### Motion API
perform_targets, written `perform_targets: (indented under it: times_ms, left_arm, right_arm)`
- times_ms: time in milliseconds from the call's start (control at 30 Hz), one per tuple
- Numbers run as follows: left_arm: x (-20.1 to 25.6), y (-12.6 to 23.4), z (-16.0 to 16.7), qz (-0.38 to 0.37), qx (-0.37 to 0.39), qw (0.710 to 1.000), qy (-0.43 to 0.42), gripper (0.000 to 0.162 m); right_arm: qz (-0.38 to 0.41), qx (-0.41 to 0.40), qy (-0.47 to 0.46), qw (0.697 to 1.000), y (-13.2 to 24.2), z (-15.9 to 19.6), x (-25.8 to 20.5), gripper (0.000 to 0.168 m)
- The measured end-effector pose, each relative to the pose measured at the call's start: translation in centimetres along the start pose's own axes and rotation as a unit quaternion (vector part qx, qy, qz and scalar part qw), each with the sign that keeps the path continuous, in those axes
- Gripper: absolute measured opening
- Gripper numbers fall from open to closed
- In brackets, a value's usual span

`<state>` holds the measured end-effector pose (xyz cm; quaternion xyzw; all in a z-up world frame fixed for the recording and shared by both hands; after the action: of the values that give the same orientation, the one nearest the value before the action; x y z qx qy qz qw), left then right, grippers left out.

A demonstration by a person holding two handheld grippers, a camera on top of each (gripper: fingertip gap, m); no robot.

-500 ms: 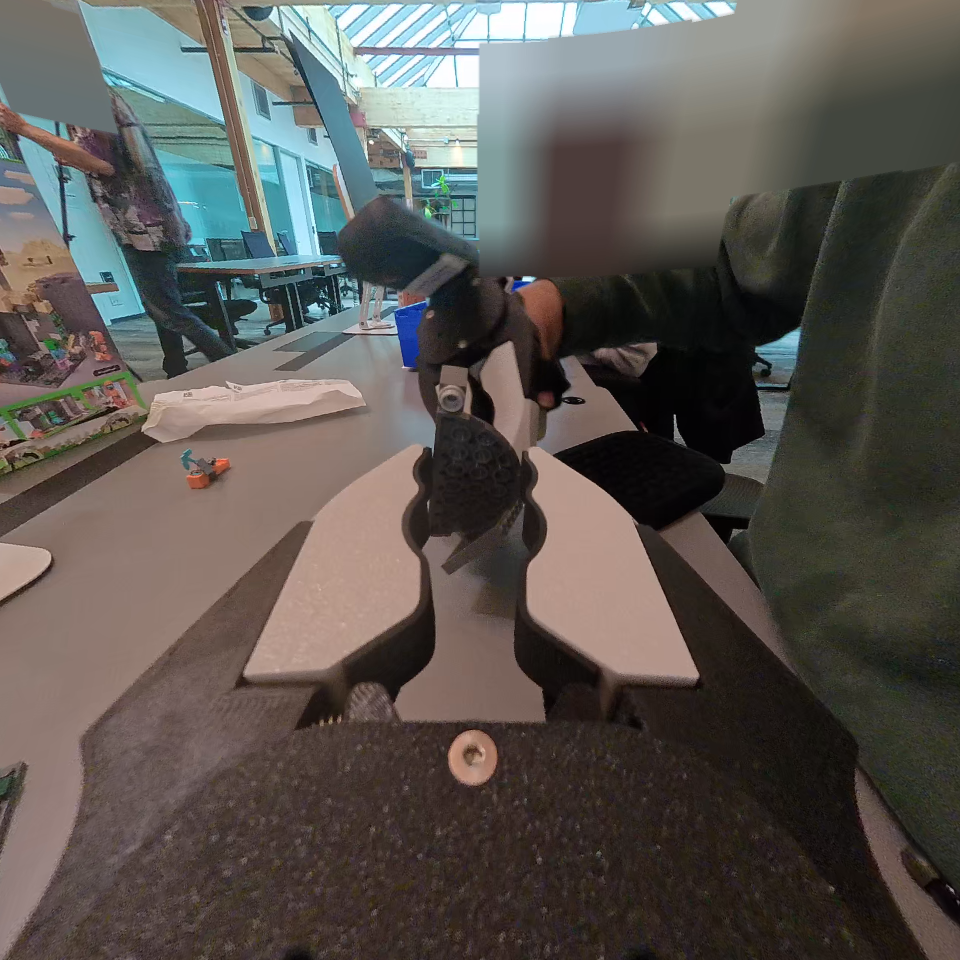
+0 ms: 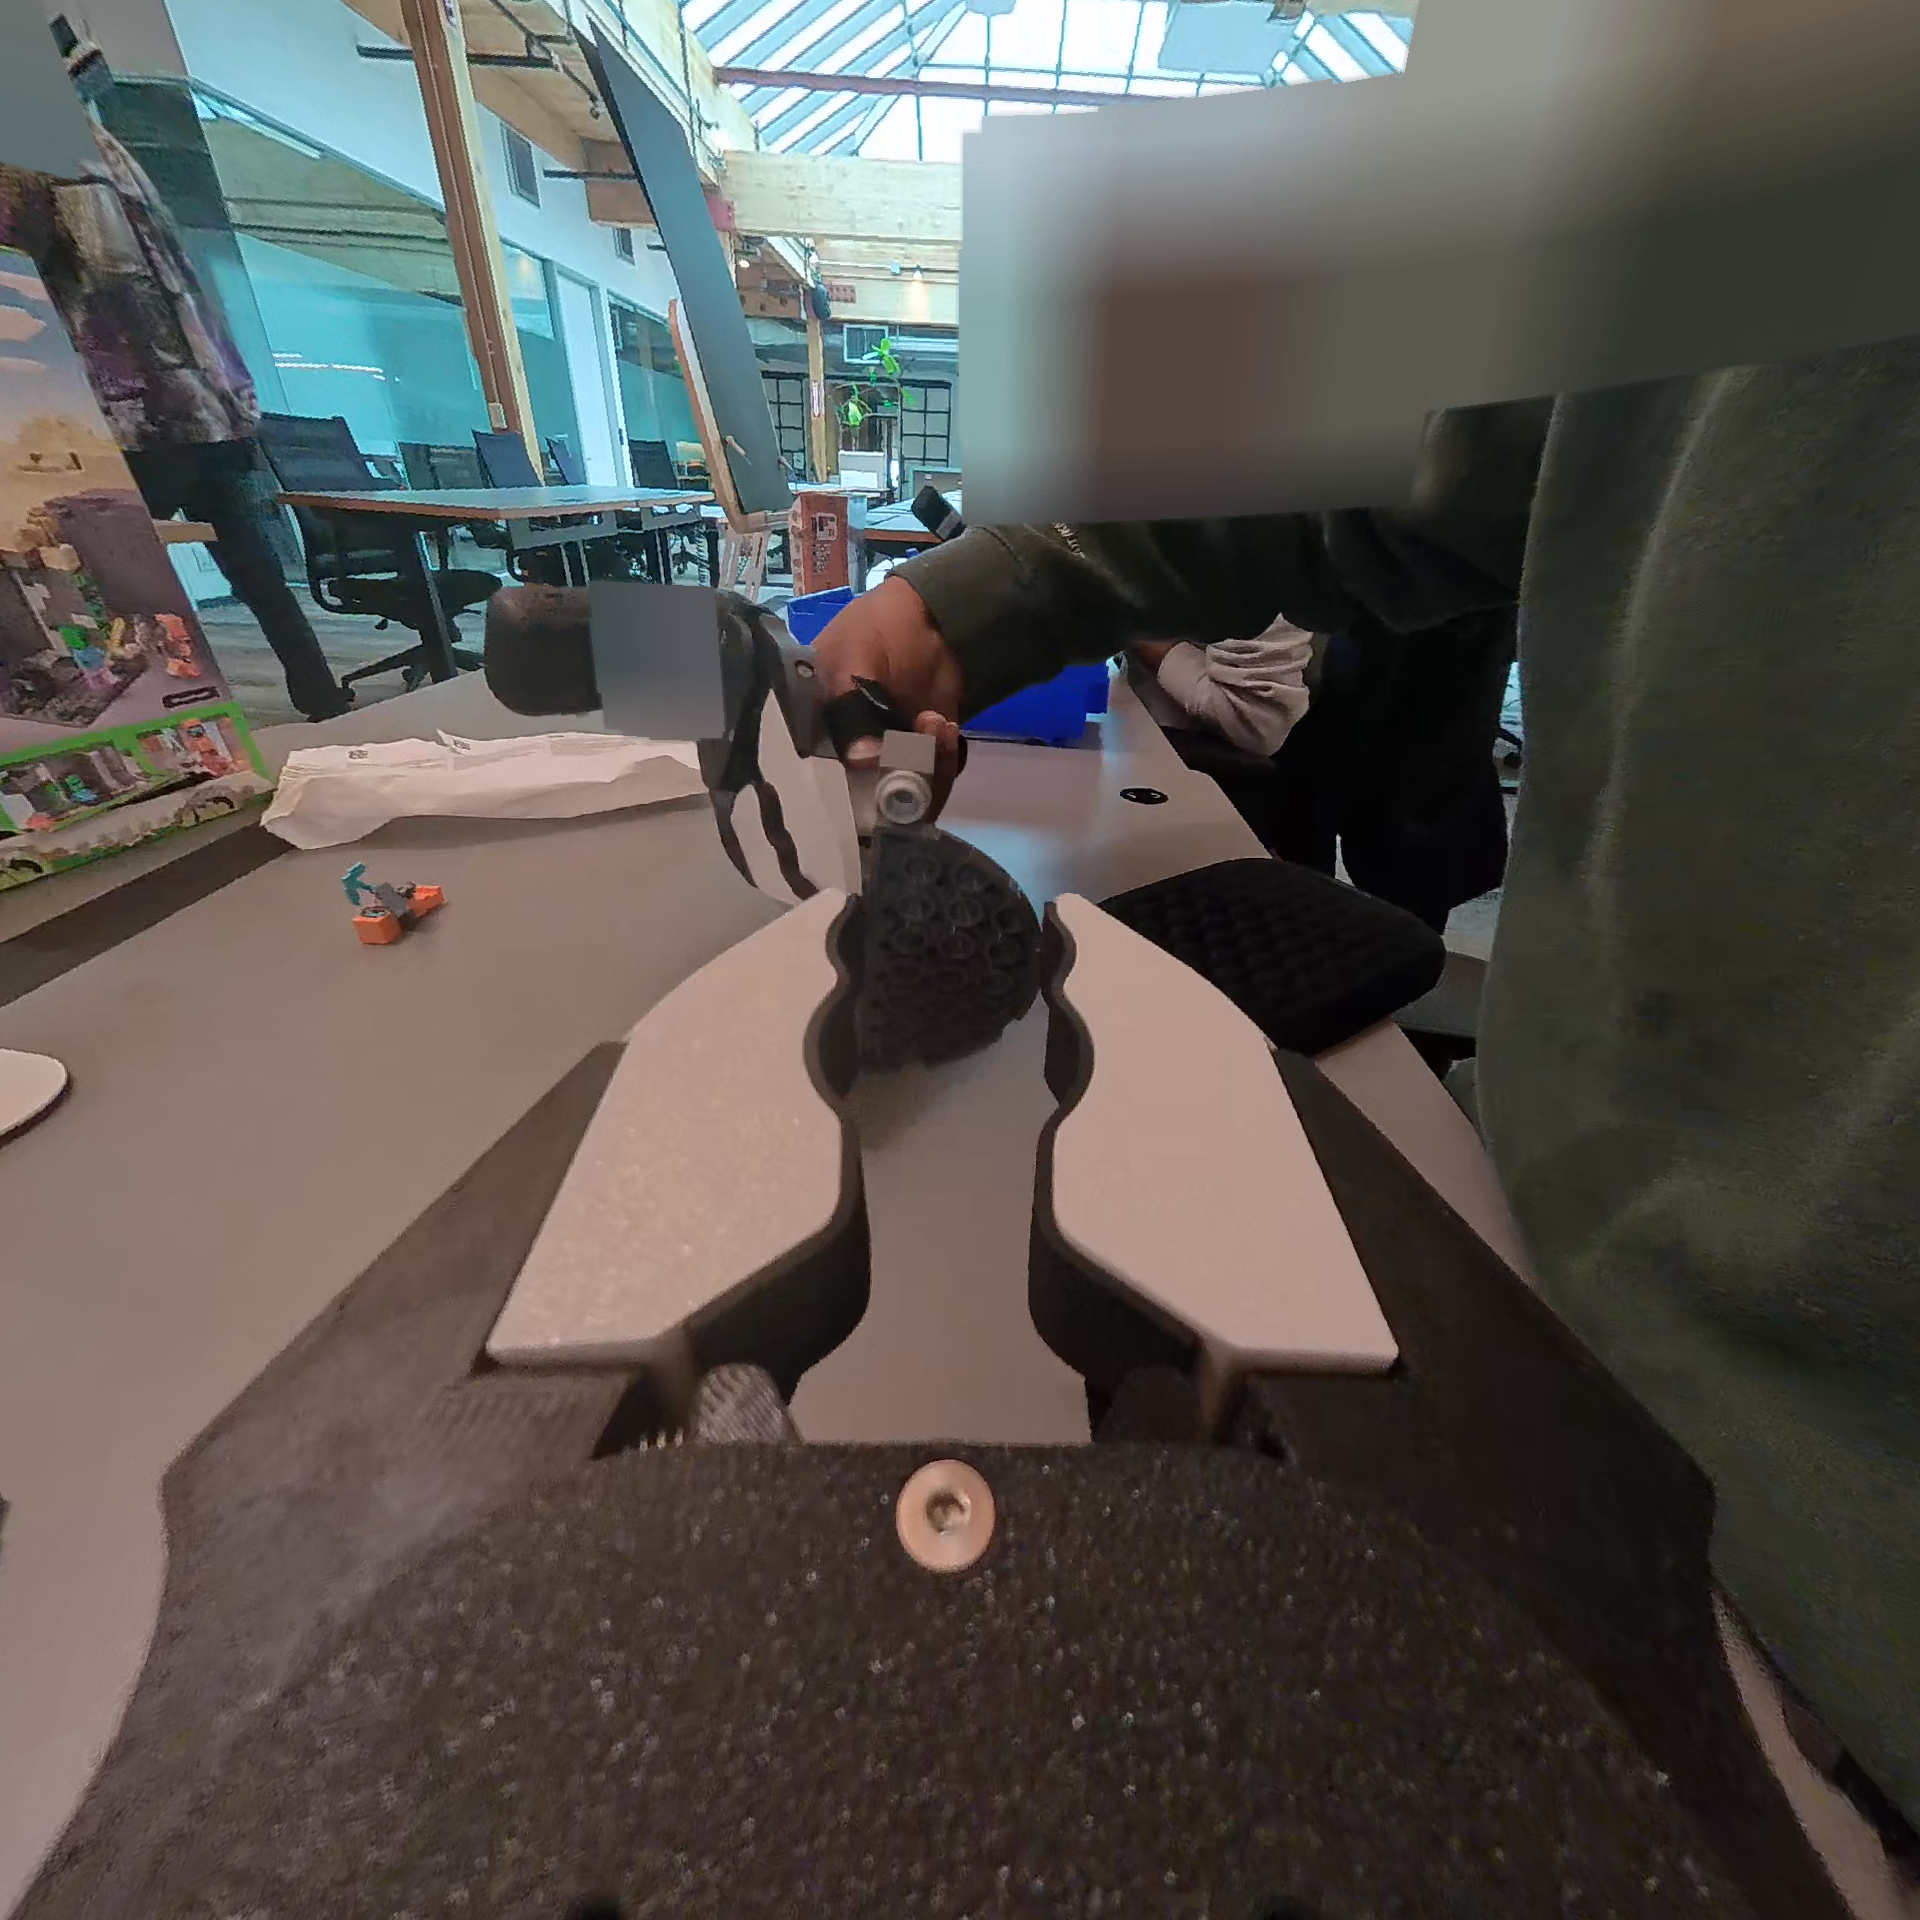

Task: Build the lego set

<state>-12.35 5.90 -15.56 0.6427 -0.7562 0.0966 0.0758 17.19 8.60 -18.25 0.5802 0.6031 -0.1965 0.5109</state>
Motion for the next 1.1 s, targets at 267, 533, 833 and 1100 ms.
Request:
perform_targets:
  times_ms: [267,533,833,1100]
  left_arm:
    - [0.0,-0.2,0.2,0.004,-0.005,1.0,0.005,0.032]
    - [0.3,-0.3,0.2,0.005,-0.009,1.0,0.0,0.032]
    - [0.0,-0.4,0.4,0.004,-0.01,1.0,0.01,0.032]
    - [-0.4,-0.5,0.8,0.005,-0.017,1.0,0.021,0.032]
  right_arm:
    - [0.034,0.012,0.051,0.998,0.5,-0.1,-0.7,0.003]
    - [0.028,0.024,-0.003,0.999,0.8,0.4,0.2,0.003]
    - [0.026,0.038,-0.012,0.999,2.8,-0.5,1.4,0.004]
    - [0.024,0.046,-0.007,0.999,4.1,-0.9,2.3,0.007]
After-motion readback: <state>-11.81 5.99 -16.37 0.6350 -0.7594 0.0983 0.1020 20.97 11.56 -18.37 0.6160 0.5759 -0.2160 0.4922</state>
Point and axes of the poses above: each gripper's, where its closed fingertips meet, y back along the fingers, z out of its underside, x = y × z across the jaws, the point moved 10 cm from there along y, back along the fingers, and after that the axes turned 11 degrees about y, right-handed, at the moved point
